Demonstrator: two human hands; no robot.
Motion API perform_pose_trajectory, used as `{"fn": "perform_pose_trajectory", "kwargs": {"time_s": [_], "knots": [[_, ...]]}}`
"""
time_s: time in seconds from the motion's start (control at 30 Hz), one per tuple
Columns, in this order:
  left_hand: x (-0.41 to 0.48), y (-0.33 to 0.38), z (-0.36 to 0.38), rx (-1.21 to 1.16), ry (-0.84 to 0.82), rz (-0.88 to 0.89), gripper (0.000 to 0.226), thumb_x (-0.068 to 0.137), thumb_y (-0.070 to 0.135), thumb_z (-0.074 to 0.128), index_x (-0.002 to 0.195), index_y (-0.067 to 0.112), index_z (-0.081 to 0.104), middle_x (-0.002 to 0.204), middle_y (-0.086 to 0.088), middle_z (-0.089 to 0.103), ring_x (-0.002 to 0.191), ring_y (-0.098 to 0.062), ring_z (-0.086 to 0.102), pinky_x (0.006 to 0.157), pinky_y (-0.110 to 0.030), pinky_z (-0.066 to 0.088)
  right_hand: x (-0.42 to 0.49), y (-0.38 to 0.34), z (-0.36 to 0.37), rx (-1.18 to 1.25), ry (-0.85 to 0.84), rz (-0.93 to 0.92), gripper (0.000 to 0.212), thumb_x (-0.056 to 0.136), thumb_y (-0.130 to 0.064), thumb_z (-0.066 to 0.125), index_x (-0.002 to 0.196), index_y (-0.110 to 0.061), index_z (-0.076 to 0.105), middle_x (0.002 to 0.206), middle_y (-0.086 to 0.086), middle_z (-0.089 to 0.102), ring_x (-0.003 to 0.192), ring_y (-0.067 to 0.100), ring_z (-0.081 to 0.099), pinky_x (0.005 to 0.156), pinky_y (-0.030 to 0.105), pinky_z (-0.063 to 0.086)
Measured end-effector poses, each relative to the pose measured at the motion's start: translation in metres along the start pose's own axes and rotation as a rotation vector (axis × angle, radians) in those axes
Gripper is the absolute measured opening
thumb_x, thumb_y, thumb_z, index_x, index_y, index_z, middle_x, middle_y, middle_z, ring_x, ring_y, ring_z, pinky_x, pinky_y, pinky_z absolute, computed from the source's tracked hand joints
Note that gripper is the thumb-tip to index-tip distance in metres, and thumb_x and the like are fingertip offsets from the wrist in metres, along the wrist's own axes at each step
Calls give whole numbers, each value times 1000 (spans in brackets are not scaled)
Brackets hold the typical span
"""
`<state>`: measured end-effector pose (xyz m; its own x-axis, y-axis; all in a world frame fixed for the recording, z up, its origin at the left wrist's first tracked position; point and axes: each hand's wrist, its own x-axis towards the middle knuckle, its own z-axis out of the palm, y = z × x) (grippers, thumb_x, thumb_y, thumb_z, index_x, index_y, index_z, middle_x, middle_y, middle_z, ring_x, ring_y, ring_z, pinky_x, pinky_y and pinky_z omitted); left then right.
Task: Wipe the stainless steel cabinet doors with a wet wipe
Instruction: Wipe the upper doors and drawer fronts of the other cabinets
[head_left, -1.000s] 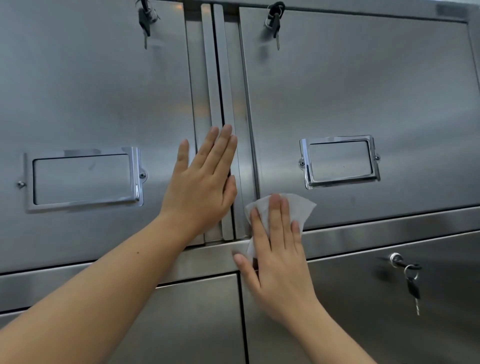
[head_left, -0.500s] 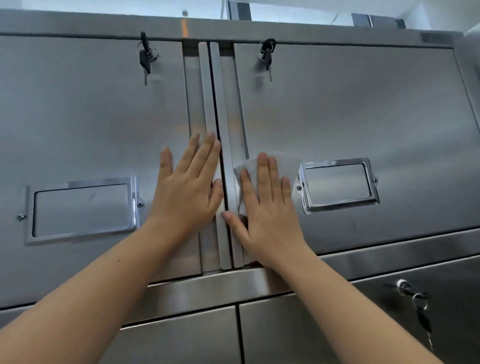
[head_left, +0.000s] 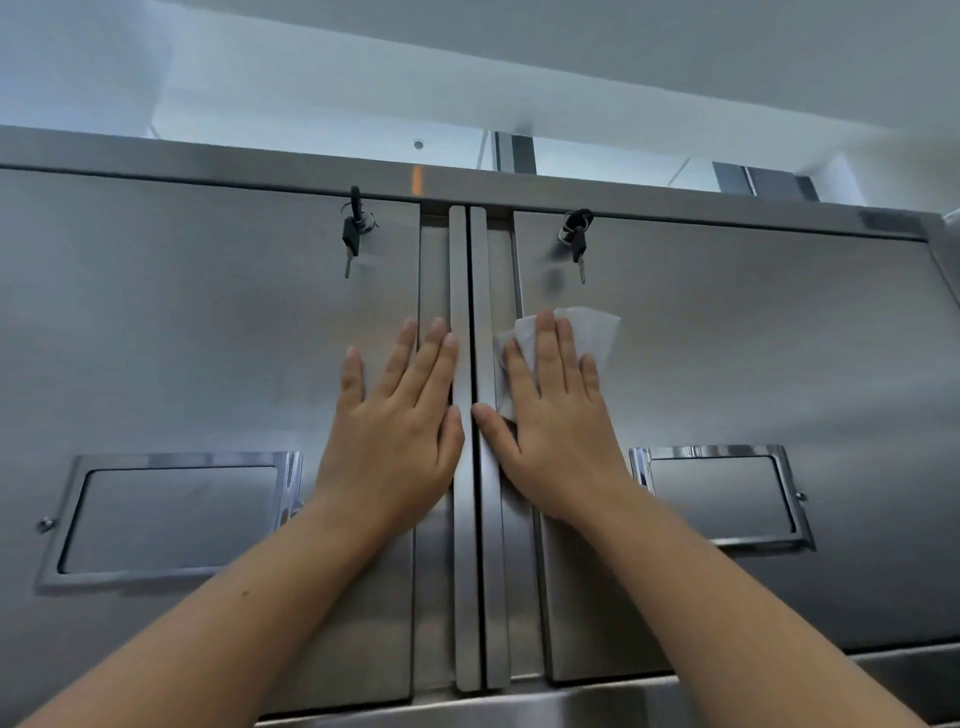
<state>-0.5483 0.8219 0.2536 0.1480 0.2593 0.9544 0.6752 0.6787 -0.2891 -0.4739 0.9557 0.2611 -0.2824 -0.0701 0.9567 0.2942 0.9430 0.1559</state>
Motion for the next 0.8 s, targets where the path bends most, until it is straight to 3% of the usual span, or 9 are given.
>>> {"fn": "perform_pose_trajectory", "kwargs": {"time_s": [0.23, 0.8], "knots": [[0, 0, 4, 82, 93, 41, 57, 87, 31, 30, 136, 4, 45, 144, -11, 38, 132, -33, 34, 100, -60, 21, 36, 7, -5, -2, 13, -19, 69, 95, -54, 18, 148, -18, -9, 150, 11, -31, 136, 20, -33, 106, 33, -23], [0, -3, 8, 121, 157, 48, 58, 84, 32, 33, 133, 7, 49, 142, -9, 43, 129, -32, 40, 96, -61, 26, 106, 12, -11, 5, 77, 41, 71, 96, -54, 21, 150, -13, 2, 154, 12, -22, 141, 23, -22, 107, 31, -19]]}}
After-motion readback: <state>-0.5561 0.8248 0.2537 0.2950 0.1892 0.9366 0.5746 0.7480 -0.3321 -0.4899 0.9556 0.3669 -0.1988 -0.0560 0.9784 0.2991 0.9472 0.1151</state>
